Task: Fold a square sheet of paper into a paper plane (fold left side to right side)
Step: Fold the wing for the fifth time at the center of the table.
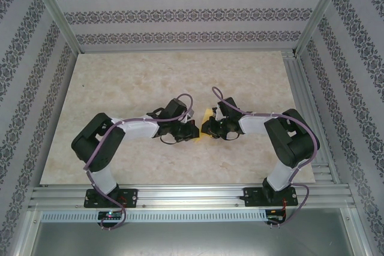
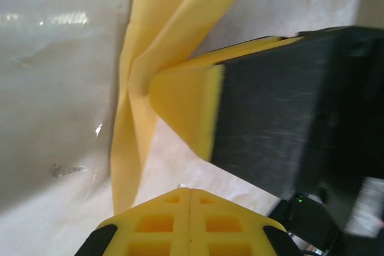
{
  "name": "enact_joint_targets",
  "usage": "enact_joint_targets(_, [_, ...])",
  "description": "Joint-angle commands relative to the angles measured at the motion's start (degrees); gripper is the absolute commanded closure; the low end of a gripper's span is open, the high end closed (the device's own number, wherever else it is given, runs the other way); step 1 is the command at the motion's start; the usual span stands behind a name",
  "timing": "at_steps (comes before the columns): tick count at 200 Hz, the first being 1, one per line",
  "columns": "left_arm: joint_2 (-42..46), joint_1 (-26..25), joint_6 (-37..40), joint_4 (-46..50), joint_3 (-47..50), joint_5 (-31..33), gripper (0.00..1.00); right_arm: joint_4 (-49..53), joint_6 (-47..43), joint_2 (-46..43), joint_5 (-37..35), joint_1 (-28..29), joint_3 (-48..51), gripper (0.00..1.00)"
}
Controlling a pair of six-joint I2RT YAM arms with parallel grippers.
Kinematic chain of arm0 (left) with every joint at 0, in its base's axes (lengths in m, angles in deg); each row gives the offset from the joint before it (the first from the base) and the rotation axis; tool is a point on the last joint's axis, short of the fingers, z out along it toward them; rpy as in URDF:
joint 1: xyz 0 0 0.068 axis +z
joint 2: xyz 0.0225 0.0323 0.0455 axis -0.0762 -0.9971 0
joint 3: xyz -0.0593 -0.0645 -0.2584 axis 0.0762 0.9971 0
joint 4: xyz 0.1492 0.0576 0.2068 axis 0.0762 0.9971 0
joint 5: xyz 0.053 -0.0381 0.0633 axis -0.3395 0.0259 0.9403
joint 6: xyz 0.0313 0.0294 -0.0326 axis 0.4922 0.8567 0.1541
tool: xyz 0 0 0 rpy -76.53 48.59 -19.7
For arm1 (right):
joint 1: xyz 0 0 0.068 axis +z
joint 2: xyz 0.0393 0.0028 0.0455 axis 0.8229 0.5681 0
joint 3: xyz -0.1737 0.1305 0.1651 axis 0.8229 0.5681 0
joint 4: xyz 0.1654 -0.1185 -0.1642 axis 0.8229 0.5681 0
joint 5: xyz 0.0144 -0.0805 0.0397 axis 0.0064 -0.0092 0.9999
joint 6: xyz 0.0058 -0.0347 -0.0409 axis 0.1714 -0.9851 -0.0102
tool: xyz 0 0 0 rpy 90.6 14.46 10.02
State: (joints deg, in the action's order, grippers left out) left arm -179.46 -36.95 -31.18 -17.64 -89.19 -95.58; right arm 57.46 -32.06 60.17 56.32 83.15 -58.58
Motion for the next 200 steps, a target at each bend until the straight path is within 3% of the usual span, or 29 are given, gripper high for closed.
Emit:
enact_joint_targets(1, [-1.2,-1.1,-3.0,-3.6,-0.5,0.4,1.00,2.4,-1.0,2.1,-3.0,0.8,0.1,0.81])
enact_joint_targets(200, [-4.7,-1.2,-3.6,-3.5,0.3,2.9,1.00,2.8,-1.3,2.3,-3.0,0.8,-0.1,0.81])
